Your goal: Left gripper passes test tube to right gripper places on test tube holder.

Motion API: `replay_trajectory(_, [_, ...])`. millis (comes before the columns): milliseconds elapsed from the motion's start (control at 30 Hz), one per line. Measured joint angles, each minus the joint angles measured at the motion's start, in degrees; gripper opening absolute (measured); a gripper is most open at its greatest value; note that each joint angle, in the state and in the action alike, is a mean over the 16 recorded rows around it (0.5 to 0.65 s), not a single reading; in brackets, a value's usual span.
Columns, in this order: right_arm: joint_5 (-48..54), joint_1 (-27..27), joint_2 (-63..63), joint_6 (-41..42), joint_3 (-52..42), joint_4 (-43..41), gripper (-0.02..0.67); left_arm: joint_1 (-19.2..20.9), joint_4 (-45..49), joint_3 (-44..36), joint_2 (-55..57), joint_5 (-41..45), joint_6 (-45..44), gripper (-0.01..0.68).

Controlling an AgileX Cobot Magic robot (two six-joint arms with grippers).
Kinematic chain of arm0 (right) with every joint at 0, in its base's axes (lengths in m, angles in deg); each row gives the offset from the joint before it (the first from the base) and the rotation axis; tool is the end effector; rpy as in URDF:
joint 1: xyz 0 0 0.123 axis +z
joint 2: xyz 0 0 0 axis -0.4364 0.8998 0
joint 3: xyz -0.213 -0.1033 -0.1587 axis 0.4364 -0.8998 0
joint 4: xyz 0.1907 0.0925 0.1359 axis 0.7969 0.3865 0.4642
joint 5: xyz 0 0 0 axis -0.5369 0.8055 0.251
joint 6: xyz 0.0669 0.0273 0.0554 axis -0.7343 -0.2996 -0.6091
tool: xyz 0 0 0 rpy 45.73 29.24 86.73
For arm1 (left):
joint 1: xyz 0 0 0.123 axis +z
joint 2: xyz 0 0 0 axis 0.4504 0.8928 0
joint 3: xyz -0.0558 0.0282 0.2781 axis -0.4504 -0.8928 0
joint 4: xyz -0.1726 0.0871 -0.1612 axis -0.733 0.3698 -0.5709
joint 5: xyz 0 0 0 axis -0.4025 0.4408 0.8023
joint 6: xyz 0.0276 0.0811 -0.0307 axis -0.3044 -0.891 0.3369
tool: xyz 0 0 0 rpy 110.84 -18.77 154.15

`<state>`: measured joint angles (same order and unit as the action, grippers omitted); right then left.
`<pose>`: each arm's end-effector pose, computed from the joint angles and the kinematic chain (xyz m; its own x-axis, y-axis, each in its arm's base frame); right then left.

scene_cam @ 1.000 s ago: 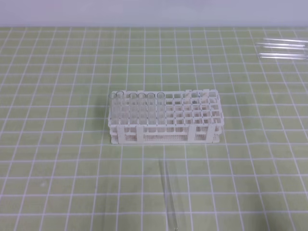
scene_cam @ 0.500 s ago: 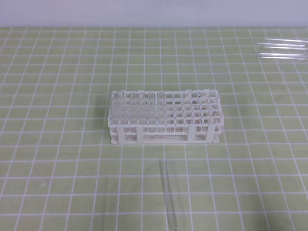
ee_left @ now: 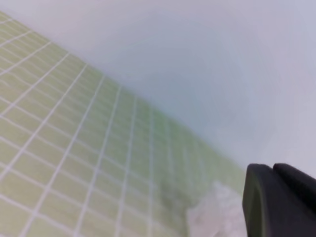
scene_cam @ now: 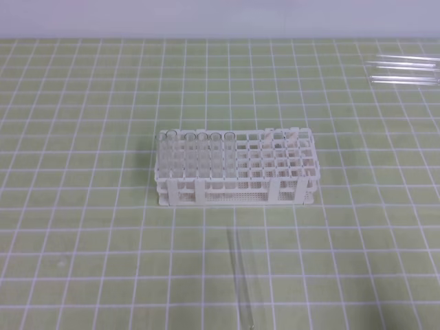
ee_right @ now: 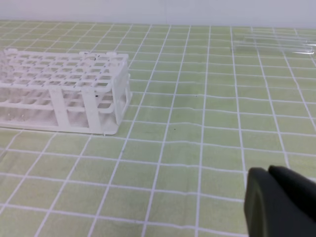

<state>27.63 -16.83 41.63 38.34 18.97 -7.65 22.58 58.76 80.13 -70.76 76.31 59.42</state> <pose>0.0532 0.0127 0.1863 -0.2192 0.0288 -0.9752 -0.1875 0.9797 0.0711 0.0548 -0.0059 0.2058 -0.0079 -0.4518 -0.8921 0.1012 0.8872 -0.4502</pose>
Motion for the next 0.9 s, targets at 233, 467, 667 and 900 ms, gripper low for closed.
replay_trajectory(233, [0.0, 0.0, 0.0, 0.0, 0.0, 0.0, -0.017, 0.0, -7.5, 0.0, 0.0, -9.1, 8.2, -0.001])
replay_trajectory(467, [0.0, 0.0, 0.0, 0.0, 0.0, 0.0, -0.017, 0.0, -8.8, 0.0, 0.0, -13.4, 9.9, -0.001])
replay_trajectory(667, [0.0, 0.0, 0.0, 0.0, 0.0, 0.0, -0.017, -0.1, -8.9, 0.5, -0.4, -12.7, 12.8, -0.001])
replay_trajectory(900, [0.0, 0.0, 0.0, 0.1, 0.0, 0.0, -0.017, -1.6, -9.1, 6.8, 0.7, 0.2, 14.0, -0.001])
